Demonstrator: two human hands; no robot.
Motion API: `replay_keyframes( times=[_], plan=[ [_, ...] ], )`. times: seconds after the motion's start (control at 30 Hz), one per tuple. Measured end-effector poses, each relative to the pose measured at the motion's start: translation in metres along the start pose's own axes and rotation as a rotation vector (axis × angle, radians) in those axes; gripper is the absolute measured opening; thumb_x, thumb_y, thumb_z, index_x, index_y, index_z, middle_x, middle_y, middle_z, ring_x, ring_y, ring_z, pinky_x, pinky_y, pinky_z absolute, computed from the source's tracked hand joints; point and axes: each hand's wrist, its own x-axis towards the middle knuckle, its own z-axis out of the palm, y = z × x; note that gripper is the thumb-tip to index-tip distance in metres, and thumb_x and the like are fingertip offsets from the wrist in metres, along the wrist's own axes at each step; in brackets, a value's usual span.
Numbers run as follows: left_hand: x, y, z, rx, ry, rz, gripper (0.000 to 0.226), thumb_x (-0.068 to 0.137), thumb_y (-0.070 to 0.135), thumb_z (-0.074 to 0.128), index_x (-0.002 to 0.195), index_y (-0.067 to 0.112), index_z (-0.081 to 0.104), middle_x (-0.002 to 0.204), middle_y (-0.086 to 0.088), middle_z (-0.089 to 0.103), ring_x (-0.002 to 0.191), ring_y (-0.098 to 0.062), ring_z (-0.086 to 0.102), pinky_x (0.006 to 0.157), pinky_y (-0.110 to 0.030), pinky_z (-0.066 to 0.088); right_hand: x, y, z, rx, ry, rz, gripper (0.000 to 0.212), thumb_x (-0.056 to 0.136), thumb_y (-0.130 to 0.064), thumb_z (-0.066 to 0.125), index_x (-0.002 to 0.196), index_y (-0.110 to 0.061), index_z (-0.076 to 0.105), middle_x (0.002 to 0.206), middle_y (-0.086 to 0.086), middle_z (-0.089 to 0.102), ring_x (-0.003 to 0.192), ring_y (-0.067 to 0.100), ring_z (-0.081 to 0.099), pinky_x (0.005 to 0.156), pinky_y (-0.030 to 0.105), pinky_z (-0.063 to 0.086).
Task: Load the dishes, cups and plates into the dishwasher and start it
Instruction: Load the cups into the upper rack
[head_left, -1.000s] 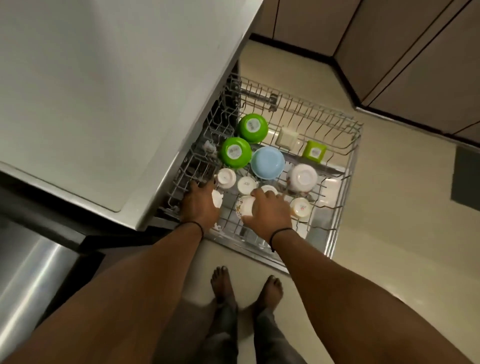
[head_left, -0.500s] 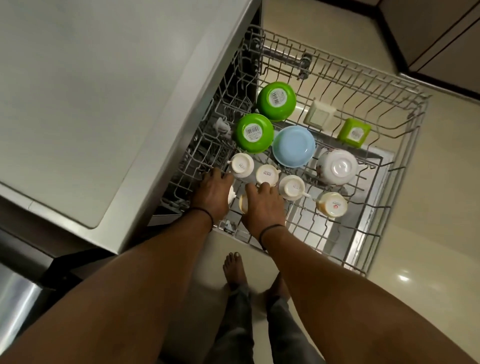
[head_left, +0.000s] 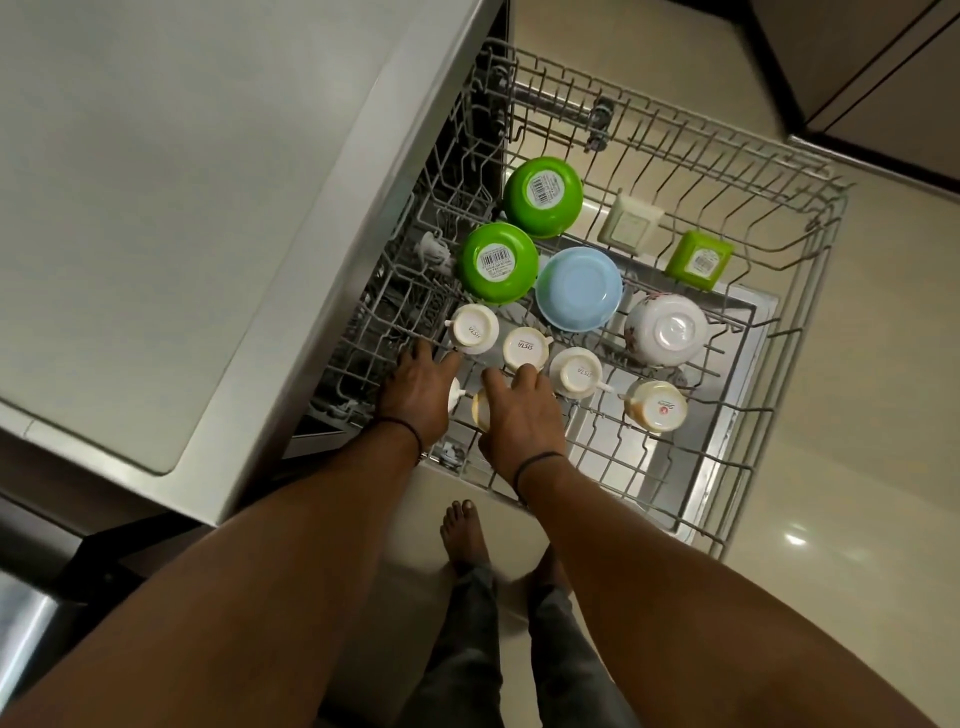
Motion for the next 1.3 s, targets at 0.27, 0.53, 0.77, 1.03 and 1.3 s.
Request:
replay_keyframes(
  times=[0.27, 0.53, 0.77, 1.03, 1.3],
  plan=[
    [0.001, -0.001, 0.001, 0.006, -0.035, 0.002, 0.07, 0.07, 0.018, 0.077, 0.129, 0.02, 0.039, 0.128, -0.019, 0.038, 0.116, -0.041, 0.046, 0.091, -0.051, 0.047, -0.003, 0.005, 0.008, -0.006, -0.011, 0.014, 0.074, 0.07, -0.018, 0.076, 0.133, -0.022, 0.037, 0.121, 0.015, 0.044, 0.103, 0.033, 0.046, 0.08, 0.041, 0.048],
    [-0.007, 0.0, -0.006, -0.01, -0.044, 0.001, 0.076, 0.067, 0.017, 0.08, 0.131, 0.021, 0.039, 0.129, -0.019, 0.039, 0.115, -0.042, 0.047, 0.091, -0.052, 0.048, -0.008, 0.004, -0.001, 0.015, -0.051, -0.014, 0.08, 0.07, -0.024, 0.077, 0.136, -0.023, 0.032, 0.127, 0.016, 0.042, 0.108, 0.035, 0.045, 0.083, 0.042, 0.048],
    [-0.013, -0.001, -0.016, -0.03, -0.061, -0.032, 0.078, 0.069, 0.018, 0.08, 0.135, 0.021, 0.039, 0.13, -0.018, 0.04, 0.117, -0.042, 0.048, 0.092, -0.051, 0.049, -0.012, 0.005, -0.004, 0.049, -0.121, -0.009, 0.08, 0.072, -0.02, 0.077, 0.137, -0.025, 0.031, 0.133, 0.016, 0.036, 0.115, 0.036, 0.041, 0.085, 0.044, 0.05],
    [-0.019, -0.003, -0.017, -0.038, -0.069, -0.033, 0.06, 0.077, 0.018, 0.074, 0.131, 0.021, 0.047, 0.125, -0.019, 0.048, 0.109, -0.042, 0.056, 0.09, -0.049, 0.051, -0.016, 0.009, -0.008, 0.115, -0.175, -0.036, 0.073, 0.08, -0.022, 0.073, 0.142, -0.024, 0.034, 0.136, 0.017, 0.039, 0.125, 0.038, 0.038, 0.095, 0.047, 0.047],
    [-0.022, 0.0, -0.022, -0.015, -0.178, -0.006, 0.055, 0.078, 0.03, 0.076, 0.127, 0.02, 0.052, 0.127, -0.017, 0.053, 0.114, -0.037, 0.056, 0.091, -0.042, 0.048, -0.018, 0.01, -0.009, 0.184, -0.202, -0.038, 0.068, 0.08, -0.029, 0.076, 0.138, -0.025, 0.041, 0.13, 0.016, 0.043, 0.116, 0.038, 0.047, 0.093, 0.046, 0.048]
  ],
)
